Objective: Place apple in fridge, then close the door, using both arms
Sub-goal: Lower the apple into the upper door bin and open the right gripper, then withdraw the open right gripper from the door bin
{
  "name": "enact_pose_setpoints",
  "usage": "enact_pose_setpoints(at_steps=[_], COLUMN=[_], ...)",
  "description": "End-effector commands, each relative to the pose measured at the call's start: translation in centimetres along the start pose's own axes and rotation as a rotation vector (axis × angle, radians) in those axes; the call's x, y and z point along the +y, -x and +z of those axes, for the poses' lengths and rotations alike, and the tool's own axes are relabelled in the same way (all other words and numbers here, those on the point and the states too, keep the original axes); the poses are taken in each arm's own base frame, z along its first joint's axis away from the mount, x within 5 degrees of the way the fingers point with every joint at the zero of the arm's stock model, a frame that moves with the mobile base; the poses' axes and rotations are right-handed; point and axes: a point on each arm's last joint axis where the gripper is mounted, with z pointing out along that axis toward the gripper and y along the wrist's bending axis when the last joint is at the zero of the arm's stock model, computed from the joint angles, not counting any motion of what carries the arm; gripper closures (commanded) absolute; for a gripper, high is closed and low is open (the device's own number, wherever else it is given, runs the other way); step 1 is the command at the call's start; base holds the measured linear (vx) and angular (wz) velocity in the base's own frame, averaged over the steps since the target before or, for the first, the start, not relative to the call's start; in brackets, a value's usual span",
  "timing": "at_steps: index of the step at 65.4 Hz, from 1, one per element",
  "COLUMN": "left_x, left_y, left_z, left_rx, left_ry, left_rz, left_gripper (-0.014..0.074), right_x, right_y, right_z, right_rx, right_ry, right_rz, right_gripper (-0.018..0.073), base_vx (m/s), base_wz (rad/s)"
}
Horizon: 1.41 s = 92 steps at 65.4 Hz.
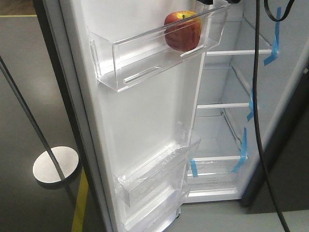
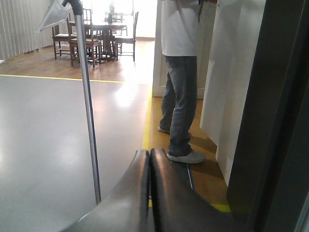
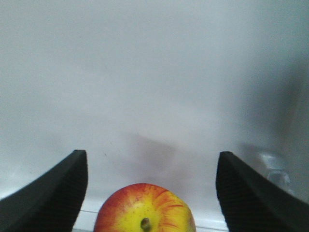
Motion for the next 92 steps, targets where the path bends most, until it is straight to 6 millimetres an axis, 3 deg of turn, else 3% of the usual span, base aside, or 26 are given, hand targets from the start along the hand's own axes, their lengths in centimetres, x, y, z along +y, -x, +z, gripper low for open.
enact_pose_setpoints(at_steps=[1, 17, 30, 51, 59, 81, 92], left_x=[-0.2, -0.2, -0.2, -0.3, -0.3, -0.4, -0.3], left_y=[1.3, 1.3, 1.3, 1.4, 1.4, 1.9, 2.2], left_z=[-0.3, -0.3, -0.3, -0.3, -0.3, -0.4, -0.4], left_rx=[-0.101, -0.101, -0.101, -0.115, -0.116, -0.141, -0.161], left_ry=[-0.021, -0.021, -0.021, -0.027, -0.036, -0.079, -0.103], left_rz=[-0.015, -0.015, -0.015, -0.066, -0.195, -0.623, -0.822], left_gripper=[0.0603, 0.0603, 0.0603, 0.0603, 0.0603, 0.0603, 0.0603], right_x=[3.3, 6.8, 8.8, 11.3, 12.0, 11.2, 10.4], right_y=[4.0, 6.3, 7.1, 6.5, 6.5, 5.4, 2.5], right_z=[-3.6, -7.5, -10.1, -12.5, -13.2, -13.0, -12.3], right_rx=[-0.163, -0.237, -0.233, -0.111, -0.103, -0.015, -0.025], right_ry=[0.000, -0.008, -0.059, -0.038, -0.034, -0.092, -0.145], right_rz=[-0.049, -0.129, -0.188, -0.223, -0.230, -0.159, -0.082], right_gripper=[0.0140, 0.0578, 0.0564, 0.0564, 0.0564, 0.0564, 0.0563], base_vx=[0.00, 0.00, 0.00, 0.00, 0.00, 0.00, 0.00], base_wz=[0.00, 0.00, 0.00, 0.00, 0.00, 0.00, 0.00])
